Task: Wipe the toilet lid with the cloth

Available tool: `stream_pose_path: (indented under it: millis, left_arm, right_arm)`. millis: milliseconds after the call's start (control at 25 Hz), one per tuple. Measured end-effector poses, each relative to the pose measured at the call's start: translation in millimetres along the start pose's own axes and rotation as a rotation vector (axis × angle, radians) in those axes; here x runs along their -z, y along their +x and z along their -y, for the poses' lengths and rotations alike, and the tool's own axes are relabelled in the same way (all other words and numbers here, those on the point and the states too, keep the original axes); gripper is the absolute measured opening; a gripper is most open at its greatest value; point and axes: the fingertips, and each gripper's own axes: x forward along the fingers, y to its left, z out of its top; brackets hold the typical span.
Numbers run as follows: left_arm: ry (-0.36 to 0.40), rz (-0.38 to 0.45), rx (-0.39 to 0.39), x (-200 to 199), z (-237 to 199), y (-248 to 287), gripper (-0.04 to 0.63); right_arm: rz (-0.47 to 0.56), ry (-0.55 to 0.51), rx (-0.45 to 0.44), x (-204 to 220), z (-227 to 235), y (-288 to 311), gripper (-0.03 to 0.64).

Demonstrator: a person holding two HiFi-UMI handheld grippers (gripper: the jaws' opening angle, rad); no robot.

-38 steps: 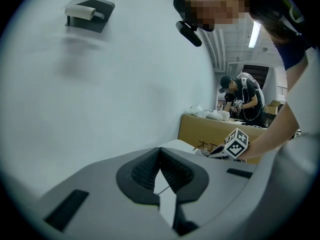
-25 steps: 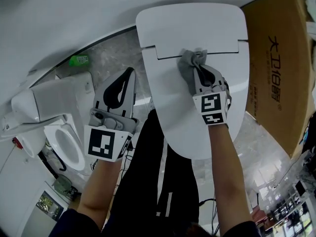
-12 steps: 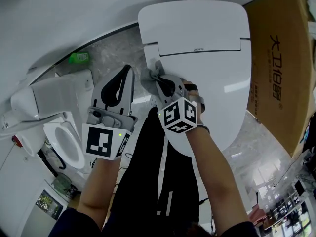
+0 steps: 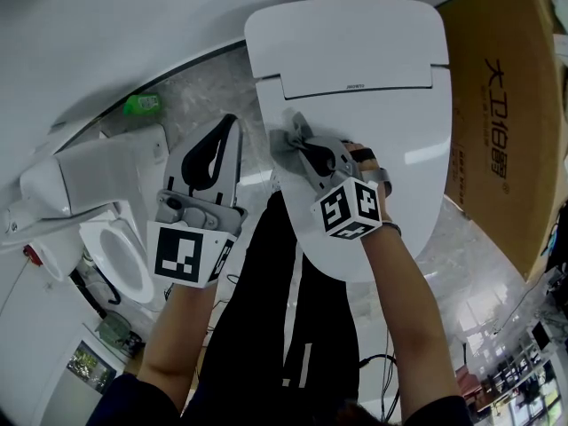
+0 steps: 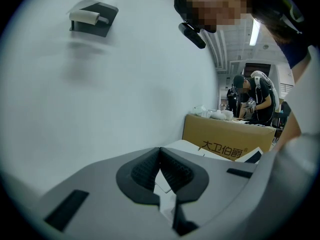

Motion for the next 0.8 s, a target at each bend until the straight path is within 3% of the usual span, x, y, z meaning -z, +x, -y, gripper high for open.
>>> stream_pose_path:
  millis: [360, 640, 800]
  left_arm:
    - [0.004, -0.001, 0.025, -0.7, 12.5, 7.8, 0.014]
    - [0.013, -0.001, 0.049, -2.1, 21.3, 13.3, 0.014]
    - [0.017, 0.002, 0.054, -3.9, 27.5, 16.2, 0.014]
  right_arm:
    - [-0.024, 0.17, 0.206, 64.6, 68.7, -54.3, 0.037]
    - [-0.041, 0.365, 0.375, 119.8, 126.8, -101.9, 0.037]
    - [-0.071, 0.402, 0.442, 146.0, 150.1, -124.3, 0.037]
